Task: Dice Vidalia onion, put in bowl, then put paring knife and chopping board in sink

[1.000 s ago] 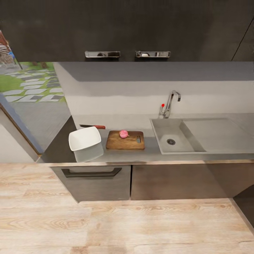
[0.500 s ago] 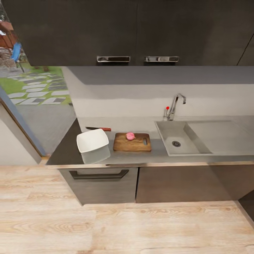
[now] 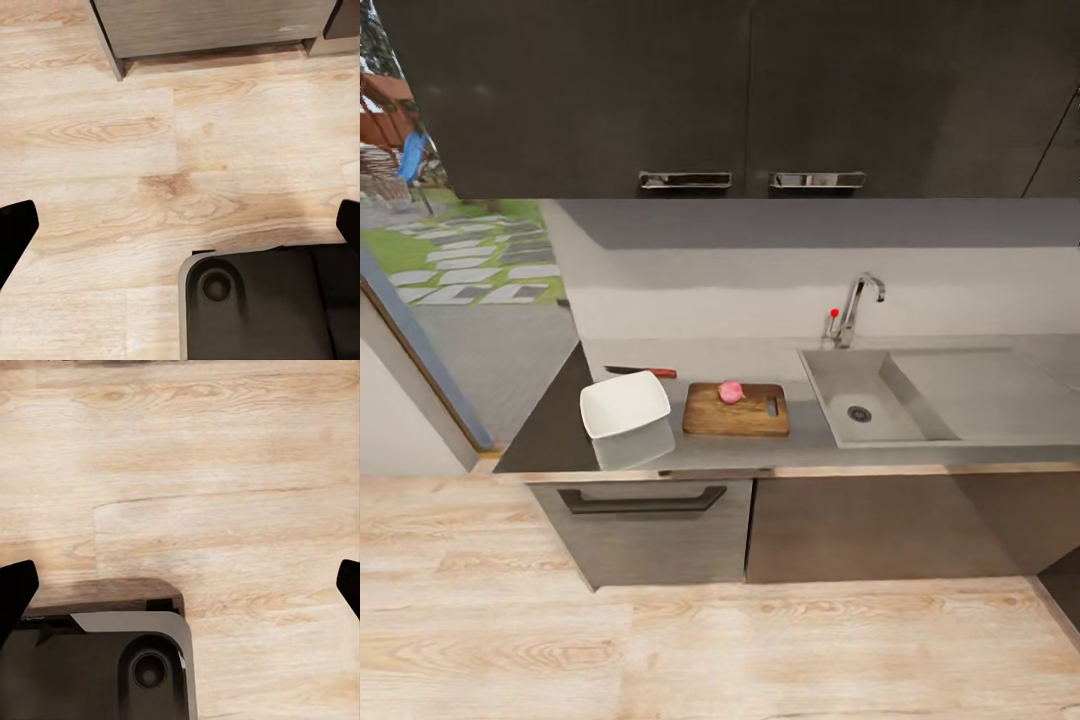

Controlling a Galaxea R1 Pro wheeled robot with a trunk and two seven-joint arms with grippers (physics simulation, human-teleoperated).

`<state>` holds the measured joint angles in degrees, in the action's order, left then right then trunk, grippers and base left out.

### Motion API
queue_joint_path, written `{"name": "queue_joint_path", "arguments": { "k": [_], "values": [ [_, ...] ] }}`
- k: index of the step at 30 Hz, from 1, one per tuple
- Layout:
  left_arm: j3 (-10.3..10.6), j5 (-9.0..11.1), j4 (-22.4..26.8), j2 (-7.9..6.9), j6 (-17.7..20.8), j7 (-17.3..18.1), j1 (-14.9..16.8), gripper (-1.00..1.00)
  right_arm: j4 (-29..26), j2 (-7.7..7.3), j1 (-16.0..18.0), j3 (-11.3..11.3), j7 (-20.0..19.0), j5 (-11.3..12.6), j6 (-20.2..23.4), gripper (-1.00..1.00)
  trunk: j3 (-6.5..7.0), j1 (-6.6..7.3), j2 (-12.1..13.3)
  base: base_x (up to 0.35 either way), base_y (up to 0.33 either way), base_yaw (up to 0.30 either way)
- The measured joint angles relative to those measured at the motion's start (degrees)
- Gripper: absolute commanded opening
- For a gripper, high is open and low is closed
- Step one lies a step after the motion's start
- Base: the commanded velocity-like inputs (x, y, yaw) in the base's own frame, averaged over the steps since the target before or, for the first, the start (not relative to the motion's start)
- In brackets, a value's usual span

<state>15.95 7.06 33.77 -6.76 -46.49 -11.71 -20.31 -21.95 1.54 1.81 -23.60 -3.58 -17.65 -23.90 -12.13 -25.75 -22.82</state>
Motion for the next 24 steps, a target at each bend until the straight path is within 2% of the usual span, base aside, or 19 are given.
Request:
{"name": "queue_joint_path", "arguments": {
  "k": [24],
  "values": [
    [0.0,0.0,-0.03,0.01,0.0,-0.01,0.0,1.0,0.0,-0.01,0.0,0.0,0.0,-0.01,0.0,1.0,2.17,0.0,0.0,0.0,0.0,0.0]
  ]
}}
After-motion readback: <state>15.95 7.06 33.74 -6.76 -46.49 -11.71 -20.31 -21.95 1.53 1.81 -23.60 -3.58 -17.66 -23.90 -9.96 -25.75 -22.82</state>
